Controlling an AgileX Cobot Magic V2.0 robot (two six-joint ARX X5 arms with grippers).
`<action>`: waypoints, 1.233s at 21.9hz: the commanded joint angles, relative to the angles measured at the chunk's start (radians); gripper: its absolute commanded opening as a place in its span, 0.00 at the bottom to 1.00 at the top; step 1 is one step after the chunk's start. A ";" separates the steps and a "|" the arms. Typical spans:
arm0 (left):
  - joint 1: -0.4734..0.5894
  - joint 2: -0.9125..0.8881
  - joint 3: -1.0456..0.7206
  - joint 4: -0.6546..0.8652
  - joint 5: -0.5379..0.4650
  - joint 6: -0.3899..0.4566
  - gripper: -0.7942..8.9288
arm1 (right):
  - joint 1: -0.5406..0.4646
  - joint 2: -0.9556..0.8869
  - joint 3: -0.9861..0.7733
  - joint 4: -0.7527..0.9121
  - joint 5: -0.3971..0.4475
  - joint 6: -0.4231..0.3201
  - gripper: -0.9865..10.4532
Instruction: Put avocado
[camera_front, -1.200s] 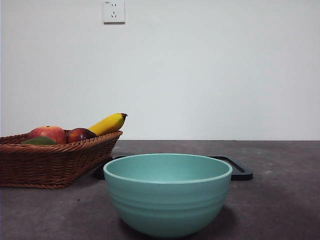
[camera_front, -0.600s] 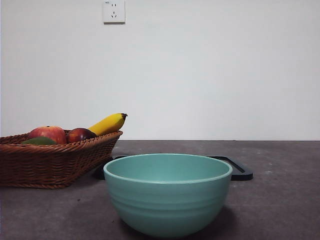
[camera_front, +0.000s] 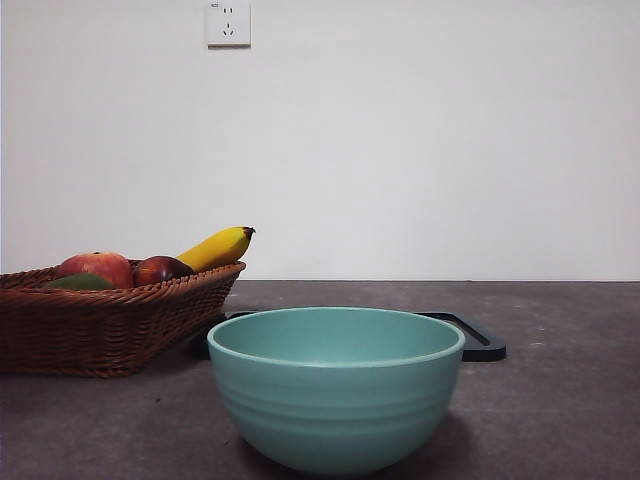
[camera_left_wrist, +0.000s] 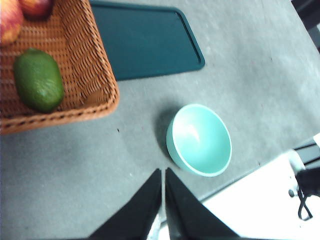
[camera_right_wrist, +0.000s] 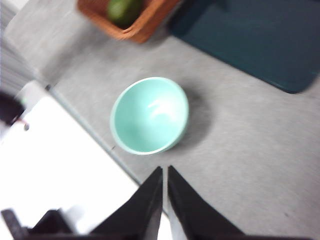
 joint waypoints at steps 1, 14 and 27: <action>-0.005 0.006 0.017 0.000 0.005 0.024 0.09 | 0.024 0.005 0.019 0.005 -0.002 -0.026 0.09; -0.005 0.006 0.017 -0.003 0.003 0.018 0.47 | 0.026 0.005 0.019 0.010 -0.003 -0.023 0.40; -0.009 0.122 0.017 0.122 -0.095 -0.001 0.47 | 0.026 0.010 0.019 0.014 -0.003 -0.020 0.40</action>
